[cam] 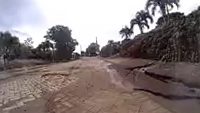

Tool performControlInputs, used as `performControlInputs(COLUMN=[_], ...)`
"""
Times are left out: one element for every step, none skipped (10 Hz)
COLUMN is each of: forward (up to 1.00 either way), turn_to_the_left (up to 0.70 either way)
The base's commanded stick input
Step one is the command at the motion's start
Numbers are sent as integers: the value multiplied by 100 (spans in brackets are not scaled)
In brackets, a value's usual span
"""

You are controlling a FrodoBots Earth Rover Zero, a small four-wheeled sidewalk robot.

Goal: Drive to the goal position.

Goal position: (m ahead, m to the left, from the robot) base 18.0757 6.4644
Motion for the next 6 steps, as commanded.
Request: performControlInputs(forward=[70,70,70,70,70,70], turn_to_the_left=[0,0,0,0,0,0])
